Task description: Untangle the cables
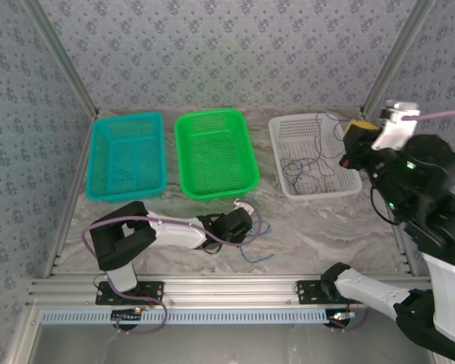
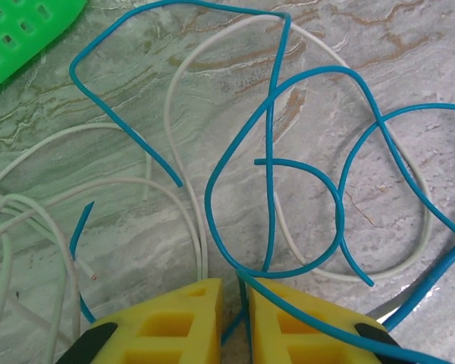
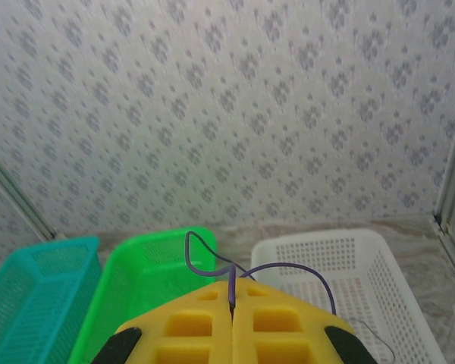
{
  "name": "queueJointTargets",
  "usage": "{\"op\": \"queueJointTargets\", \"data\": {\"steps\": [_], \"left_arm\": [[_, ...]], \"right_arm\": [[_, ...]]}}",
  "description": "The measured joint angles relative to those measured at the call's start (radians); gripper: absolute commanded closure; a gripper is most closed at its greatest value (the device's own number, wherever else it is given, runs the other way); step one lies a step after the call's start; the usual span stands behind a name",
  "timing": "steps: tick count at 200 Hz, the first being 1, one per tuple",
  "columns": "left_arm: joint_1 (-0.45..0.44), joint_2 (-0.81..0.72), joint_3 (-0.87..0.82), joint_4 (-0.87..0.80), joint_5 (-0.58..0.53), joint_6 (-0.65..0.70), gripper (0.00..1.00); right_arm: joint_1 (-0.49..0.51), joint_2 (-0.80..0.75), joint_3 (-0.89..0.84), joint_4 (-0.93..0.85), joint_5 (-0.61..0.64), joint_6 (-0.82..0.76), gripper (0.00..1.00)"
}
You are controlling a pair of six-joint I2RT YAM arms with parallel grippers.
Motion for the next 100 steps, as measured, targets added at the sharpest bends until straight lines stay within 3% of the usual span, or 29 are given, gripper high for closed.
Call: {"op": "queueJointTargets", "data": {"steps": [19,64,100], "left_arm": [[-0.005,-0.029,0.0,-0.014,-0.006,0.0,0.81],[-0.012,-0.142,-0.019,-0.015,-0.026,0.0,0.79],[-0.011,-0.21,-0.055,-0.012,-0.037,0.0,0.78]], "right_arm": [[-0.101,0.05,-0.054,0.0,-0.08,0.002,1.0],[-0.447,0.165,-0.234,0.045,-0.362,0.037,1.0],[-0.56,0.228,-0.323,0.097,-0.515,0.046,1.0]]}}
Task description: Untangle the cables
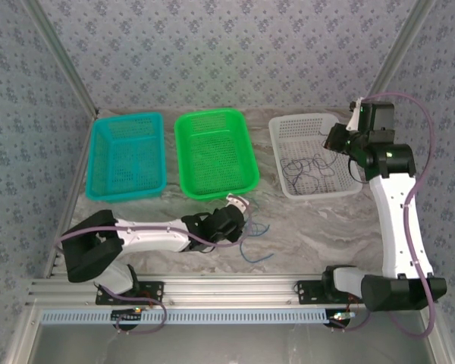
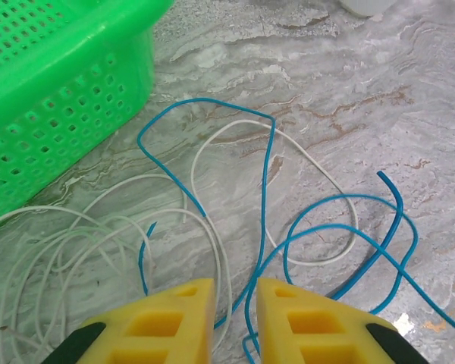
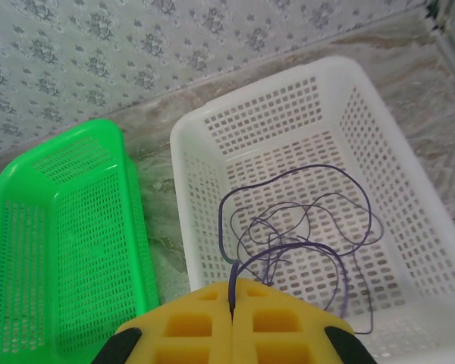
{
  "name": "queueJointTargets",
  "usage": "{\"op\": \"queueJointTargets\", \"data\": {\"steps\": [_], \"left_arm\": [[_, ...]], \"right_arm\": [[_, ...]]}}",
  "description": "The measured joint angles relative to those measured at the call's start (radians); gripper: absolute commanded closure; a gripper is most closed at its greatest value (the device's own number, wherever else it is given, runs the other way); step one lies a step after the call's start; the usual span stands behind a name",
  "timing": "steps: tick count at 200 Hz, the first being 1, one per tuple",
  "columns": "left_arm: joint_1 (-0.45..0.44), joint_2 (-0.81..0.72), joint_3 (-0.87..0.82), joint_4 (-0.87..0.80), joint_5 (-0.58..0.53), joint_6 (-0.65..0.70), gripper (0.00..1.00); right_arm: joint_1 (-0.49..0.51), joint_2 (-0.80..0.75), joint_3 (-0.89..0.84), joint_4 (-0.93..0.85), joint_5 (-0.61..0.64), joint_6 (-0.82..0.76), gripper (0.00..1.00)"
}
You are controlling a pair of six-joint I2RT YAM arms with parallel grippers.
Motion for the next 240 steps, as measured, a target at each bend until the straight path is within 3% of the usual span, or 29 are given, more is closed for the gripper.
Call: {"op": "queueJointTargets", "data": {"steps": [30,69,76,92,99,135,161,206,240], "left_arm": [[0.0,-0.019,-0.003,0.001,-0.003,0.0,0.77],[0.0,-0.053,-0.021,0.005,-0.003,-0.008,0.76],[0.0,-0.058,-0.024,0.005,-0.003,-0.008,0.75],[0.0,-0.064,-0.029,0.004,-0.003,-0.009,0.75],[0.0,-0.065,-0.03,0.003,-0.003,-0.011,0.74],[0.0,-0.065,-0.03,0.0,-0.003,-0.02,0.73],[0.0,-0.065,-0.03,0.0,-0.005,-0.027,0.72],[0.0,-0.076,-0.03,-0.008,-0.007,-0.045,0.72],[0.0,-0.087,-0.029,-0.011,-0.007,-0.057,0.72]], "right_arm": [[-0.019,0.032,-0.05,0.024,-0.05,-0.006,1.0],[-0.064,0.095,-0.174,0.023,-0.068,-0.019,0.85],[-0.072,0.109,-0.196,0.02,-0.068,-0.019,0.78],[-0.086,0.135,-0.238,0.018,-0.072,-0.027,0.47],[-0.089,0.141,-0.249,0.014,-0.073,-0.028,0.38],[-0.087,0.125,-0.261,0.016,-0.093,-0.04,0.25],[-0.029,0.011,-0.317,0.039,-0.111,-0.042,0.24],[0.166,-0.236,-0.445,0.039,-0.112,-0.022,0.3],[0.34,-0.389,-0.636,0.084,-0.122,0.052,0.34]]}}
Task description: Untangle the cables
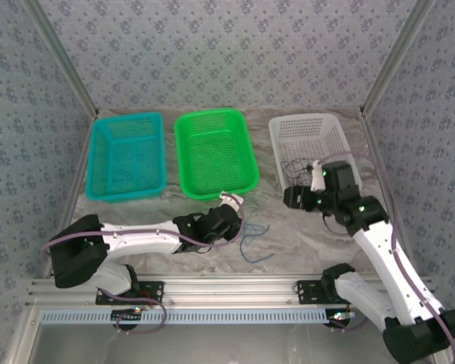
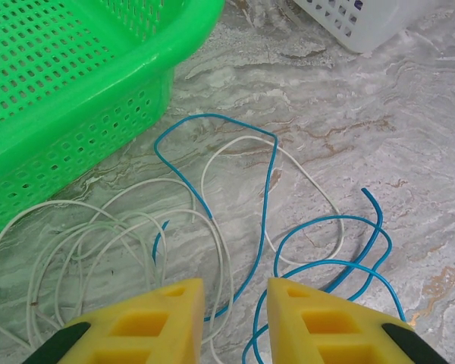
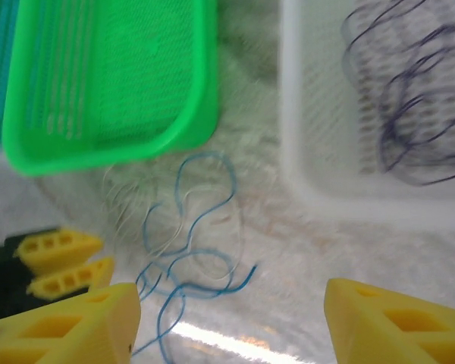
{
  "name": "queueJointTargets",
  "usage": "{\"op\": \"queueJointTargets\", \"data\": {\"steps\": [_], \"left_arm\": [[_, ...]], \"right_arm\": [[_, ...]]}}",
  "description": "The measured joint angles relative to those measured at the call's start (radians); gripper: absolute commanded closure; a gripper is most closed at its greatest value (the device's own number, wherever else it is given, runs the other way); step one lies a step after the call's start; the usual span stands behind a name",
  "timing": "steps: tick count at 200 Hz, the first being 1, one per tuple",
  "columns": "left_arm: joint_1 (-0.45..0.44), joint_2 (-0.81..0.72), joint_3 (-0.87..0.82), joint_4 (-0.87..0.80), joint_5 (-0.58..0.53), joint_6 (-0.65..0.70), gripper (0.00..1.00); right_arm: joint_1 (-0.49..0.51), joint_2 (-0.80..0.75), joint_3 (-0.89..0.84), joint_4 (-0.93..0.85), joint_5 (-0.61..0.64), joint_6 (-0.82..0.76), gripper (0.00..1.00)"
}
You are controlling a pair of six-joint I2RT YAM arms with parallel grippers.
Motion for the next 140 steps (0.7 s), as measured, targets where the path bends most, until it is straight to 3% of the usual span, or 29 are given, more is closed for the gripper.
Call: {"op": "queueJointTargets", "data": {"steps": [43,87,140], "left_arm": [[0.016,0.0,0.001,-0.005,0.006,-0.027,0.72],[0.034,0.0,0.003,-0.034,0.027,-0.056,0.72],[0.035,-0.001,0.012,-0.073,0.047,-0.067,0.72]], "right_arm": [[0.28,-0.13,-0.237,0.159,0.042,0.116,0.31],[0.544,-0.017,-0.3,0.367,0.161,0.164,0.25],[0.635,0.092,-0.3,0.522,0.217,0.153,0.27]]}}
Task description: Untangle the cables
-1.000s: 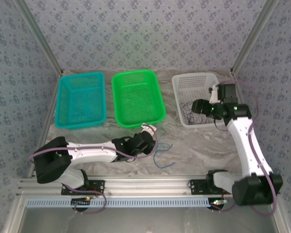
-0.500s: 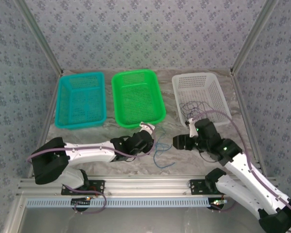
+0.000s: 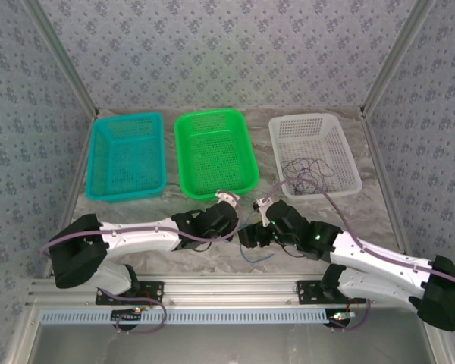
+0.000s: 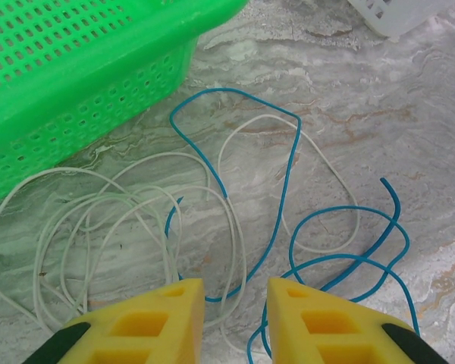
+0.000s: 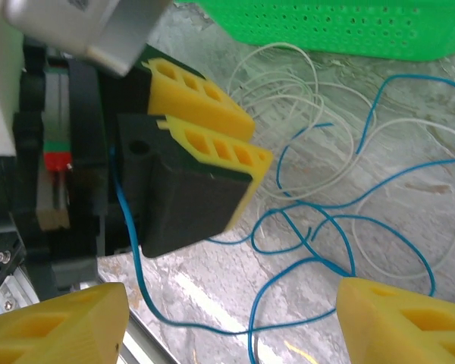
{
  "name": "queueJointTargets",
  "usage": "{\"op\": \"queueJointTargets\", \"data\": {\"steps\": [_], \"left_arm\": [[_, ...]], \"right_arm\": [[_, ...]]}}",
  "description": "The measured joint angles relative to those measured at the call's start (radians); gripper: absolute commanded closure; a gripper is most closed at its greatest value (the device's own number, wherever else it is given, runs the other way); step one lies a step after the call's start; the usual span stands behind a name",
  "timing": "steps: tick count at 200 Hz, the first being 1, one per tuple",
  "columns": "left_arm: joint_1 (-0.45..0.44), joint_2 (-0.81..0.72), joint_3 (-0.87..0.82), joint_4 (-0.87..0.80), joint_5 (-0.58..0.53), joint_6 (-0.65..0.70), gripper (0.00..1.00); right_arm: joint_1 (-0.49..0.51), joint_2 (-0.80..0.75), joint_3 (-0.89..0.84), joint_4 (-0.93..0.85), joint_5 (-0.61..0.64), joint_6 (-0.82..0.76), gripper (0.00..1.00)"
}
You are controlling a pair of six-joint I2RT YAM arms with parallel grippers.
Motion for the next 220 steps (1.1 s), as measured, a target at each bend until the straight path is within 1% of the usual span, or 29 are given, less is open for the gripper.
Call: {"op": "queueJointTargets", "data": {"steps": [16,43,72,102,128,138,141,166,179,201,220], "left_arm": [[0.0,0.0,0.001,-0.006,0.003,-0.003,0.72],[0.005,-0.006,0.002,-0.012,0.007,-0.007,0.72],[0.005,-0.029,0.002,-0.011,0.016,-0.007,0.72],[0.006,-0.05,0.002,0.002,0.03,-0.014,0.72],[0.008,-0.059,0.001,0.009,0.035,-0.014,0.69],[0.01,-0.06,0.001,0.01,0.04,-0.015,0.67],[0.011,-0.06,0.001,0.01,0.042,-0.014,0.66],[0.013,-0.063,0.001,0.01,0.053,-0.013,0.58],[0.013,-0.063,0.001,0.006,0.06,-0.009,0.5],[0.015,-0.063,0.001,-0.009,0.08,0.014,0.41],[0.015,-0.069,0.0,-0.029,0.103,0.032,0.34]], "right_arm": [[0.004,0.014,-0.001,0.031,0.003,-0.003,0.32],[0.005,0.028,-0.021,0.076,0.006,-0.007,0.48],[0.005,0.03,-0.052,0.108,0.005,-0.004,0.59],[0.006,0.029,-0.058,0.138,0.005,0.006,0.77],[0.005,0.022,-0.058,0.152,0.006,0.009,0.89],[0.005,0.013,-0.058,0.153,0.005,0.013,0.96],[0.005,0.008,-0.058,0.152,0.005,0.006,1.0],[0.005,-0.01,-0.024,0.106,0.006,0.007,1.0],[0.005,-0.008,0.032,0.047,0.006,0.001,1.0],[0.004,0.016,0.155,-0.062,0.005,-0.016,1.0],[0.0,0.043,0.231,-0.122,0.005,-0.024,1.0]]}}
